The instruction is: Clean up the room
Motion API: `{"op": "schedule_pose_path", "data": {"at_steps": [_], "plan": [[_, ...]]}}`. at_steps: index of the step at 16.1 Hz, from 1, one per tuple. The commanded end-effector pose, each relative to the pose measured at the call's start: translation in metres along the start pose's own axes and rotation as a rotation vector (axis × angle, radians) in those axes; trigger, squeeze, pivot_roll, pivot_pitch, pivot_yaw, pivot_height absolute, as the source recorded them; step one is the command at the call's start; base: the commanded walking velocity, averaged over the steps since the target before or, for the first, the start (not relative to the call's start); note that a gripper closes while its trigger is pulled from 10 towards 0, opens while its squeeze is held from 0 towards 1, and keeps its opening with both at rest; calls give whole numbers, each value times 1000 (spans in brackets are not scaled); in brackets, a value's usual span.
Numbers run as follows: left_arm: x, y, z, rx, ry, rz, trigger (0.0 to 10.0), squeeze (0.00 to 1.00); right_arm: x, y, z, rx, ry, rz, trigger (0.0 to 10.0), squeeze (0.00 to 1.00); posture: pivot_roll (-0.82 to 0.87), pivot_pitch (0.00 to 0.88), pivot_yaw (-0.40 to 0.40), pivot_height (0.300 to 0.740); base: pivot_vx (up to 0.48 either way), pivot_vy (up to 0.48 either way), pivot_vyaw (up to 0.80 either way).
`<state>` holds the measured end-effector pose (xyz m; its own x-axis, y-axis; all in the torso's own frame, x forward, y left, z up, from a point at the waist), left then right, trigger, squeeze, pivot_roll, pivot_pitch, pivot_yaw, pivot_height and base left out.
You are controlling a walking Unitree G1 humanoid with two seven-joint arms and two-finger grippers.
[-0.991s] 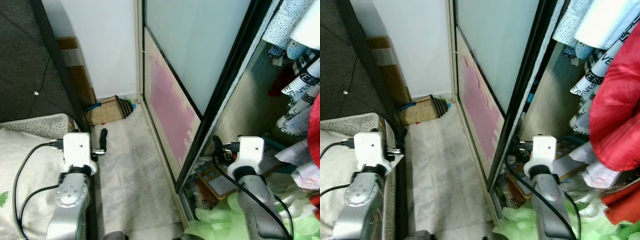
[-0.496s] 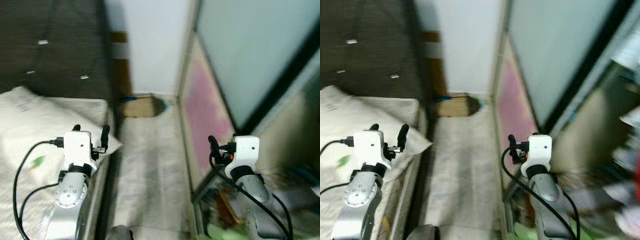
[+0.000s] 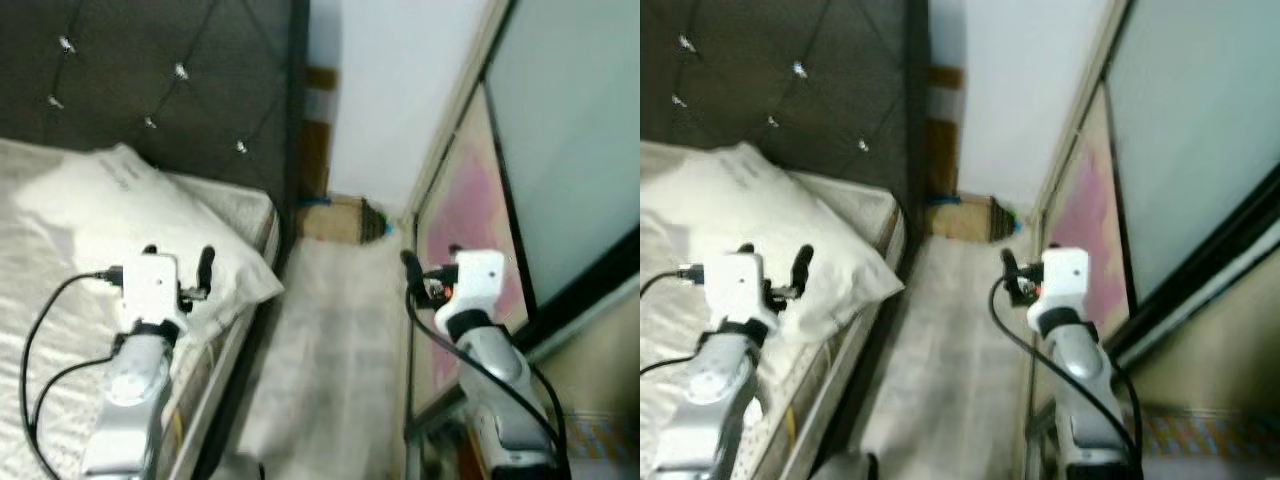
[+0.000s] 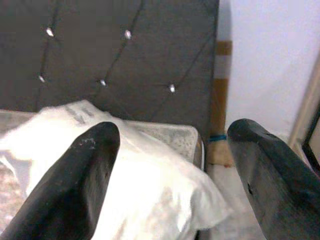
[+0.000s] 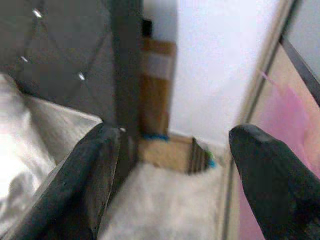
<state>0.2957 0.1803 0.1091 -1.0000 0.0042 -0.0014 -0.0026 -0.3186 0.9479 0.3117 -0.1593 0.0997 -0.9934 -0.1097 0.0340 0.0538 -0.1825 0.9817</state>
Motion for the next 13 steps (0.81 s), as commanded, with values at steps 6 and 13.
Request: {"op": "schedule_pose_path", "data": {"at_steps": [6, 13], "plan": [[1, 1, -7, 29, -13, -4, 10000, 0, 3, -5, -10, -8, -31, 16, 10000, 0, 4, 0, -77, 740, 0, 0, 800], [2, 1, -6, -9, 0, -5, 10000, 0, 2, -4, -10, -19, -21, 15, 10000, 0, 2, 0, -78, 740, 0, 0, 796]]}}
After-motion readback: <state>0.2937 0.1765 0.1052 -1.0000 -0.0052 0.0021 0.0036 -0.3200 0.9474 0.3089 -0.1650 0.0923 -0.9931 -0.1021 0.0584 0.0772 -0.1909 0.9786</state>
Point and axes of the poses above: a point about 5 cm out from each wrist's last joint towards the gripper, its own x axis pointing back from the gripper into the wrist, its own y axis along the axis of the wrist's last joint, z = x × y, the point moved 5 cm from there along -x, pointing out of the wrist towards the gripper, and after that the axes turned 12 degrees about -x, right-handed, at the moved point
